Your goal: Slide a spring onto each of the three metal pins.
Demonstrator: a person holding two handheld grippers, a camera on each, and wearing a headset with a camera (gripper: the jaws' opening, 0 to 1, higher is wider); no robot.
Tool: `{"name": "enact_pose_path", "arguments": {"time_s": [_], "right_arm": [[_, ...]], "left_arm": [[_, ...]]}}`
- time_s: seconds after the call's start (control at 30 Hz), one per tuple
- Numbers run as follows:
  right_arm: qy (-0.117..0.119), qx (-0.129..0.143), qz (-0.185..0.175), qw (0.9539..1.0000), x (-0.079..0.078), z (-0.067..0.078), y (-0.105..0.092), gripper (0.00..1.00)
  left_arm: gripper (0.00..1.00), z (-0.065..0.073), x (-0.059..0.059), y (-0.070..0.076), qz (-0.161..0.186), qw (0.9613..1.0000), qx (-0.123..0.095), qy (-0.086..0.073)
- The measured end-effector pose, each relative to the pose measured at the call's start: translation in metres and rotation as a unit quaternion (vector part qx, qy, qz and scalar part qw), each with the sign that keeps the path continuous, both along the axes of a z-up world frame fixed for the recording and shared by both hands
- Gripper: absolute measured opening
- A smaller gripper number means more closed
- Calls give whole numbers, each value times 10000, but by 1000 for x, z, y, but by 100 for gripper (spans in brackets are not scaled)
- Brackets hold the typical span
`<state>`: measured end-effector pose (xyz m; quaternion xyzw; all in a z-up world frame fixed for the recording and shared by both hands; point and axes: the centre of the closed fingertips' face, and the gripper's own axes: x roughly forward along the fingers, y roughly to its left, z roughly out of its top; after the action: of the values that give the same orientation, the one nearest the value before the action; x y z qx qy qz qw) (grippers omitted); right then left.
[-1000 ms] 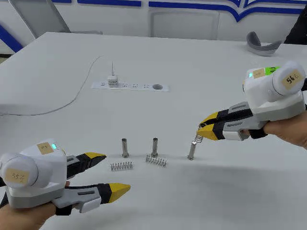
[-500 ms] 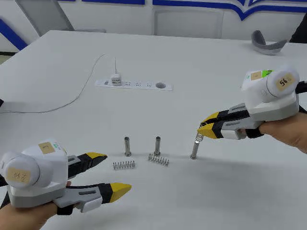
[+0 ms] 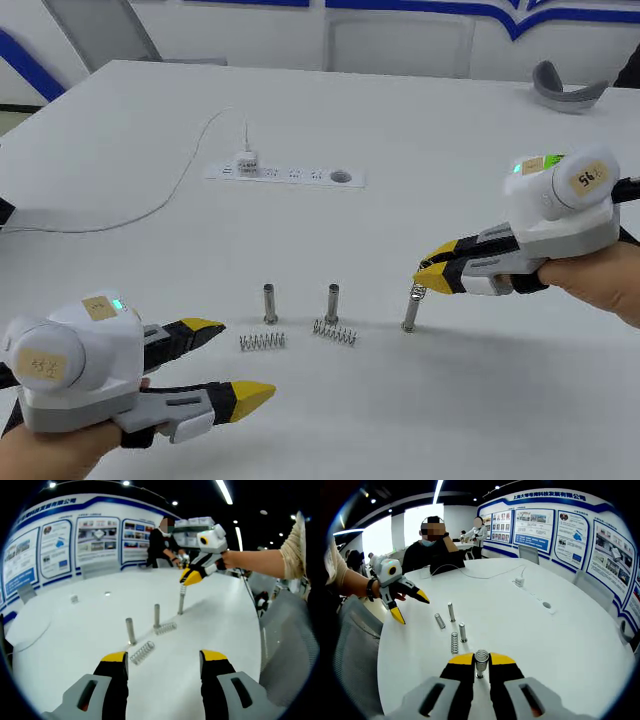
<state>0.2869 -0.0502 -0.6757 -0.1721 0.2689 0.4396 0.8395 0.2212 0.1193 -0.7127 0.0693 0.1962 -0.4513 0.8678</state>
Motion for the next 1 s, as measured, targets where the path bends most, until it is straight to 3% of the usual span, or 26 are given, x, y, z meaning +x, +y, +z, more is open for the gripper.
{"name": "enact_pose_path", "arguments": {"time_s": [1.0], "right_arm": [[10,-1,-255,9997,6,-37,1,12]], "left_arm": [[58,-8,1,3,16,10000,-6,65]]}}
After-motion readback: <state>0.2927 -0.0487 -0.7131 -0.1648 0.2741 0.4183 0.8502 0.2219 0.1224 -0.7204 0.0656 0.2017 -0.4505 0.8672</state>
